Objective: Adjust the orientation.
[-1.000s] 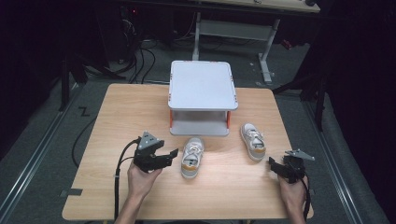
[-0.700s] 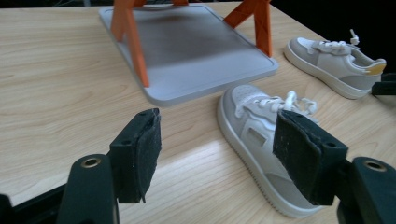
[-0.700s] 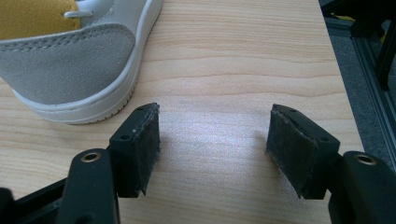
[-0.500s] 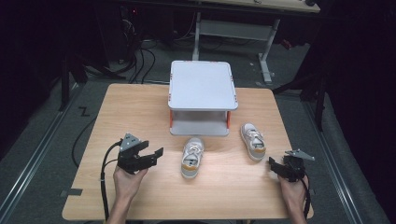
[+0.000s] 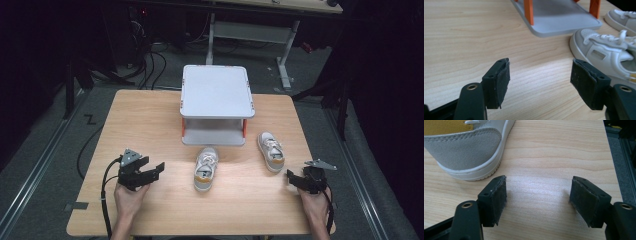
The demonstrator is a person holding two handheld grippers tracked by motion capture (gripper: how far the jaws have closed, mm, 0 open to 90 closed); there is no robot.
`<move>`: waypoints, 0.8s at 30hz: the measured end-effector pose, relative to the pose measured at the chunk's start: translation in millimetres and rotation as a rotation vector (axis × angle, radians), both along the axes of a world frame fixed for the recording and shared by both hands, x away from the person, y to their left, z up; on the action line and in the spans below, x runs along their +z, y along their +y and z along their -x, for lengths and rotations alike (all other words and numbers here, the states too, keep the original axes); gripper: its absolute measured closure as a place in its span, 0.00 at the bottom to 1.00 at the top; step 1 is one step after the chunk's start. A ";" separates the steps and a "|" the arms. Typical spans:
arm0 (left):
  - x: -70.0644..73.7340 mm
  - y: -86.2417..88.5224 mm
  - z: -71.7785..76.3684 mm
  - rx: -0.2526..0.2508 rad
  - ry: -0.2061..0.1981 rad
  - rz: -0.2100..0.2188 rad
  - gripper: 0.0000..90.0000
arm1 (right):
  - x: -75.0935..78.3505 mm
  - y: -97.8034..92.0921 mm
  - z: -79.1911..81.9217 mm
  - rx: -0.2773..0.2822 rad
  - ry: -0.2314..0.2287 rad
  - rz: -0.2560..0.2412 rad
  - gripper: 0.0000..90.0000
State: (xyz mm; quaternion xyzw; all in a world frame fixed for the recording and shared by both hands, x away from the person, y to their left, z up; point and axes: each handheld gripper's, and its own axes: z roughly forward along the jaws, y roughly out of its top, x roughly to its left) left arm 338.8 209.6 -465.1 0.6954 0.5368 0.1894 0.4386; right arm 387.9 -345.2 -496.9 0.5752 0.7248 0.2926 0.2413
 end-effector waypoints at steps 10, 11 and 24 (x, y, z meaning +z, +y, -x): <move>-23.4 -2.0 -2.4 0.027 0.046 -0.032 0.36 | 20.8 1.5 13.4 0.038 -0.049 -0.059 0.44; -23.4 -2.0 -2.4 0.027 0.046 -0.032 0.36 | 20.8 1.5 13.4 0.038 -0.049 -0.059 0.44; -37.6 -6.0 -7.2 0.046 0.072 -0.121 0.38 | 62.6 20.8 -4.5 0.146 -0.118 -0.083 0.55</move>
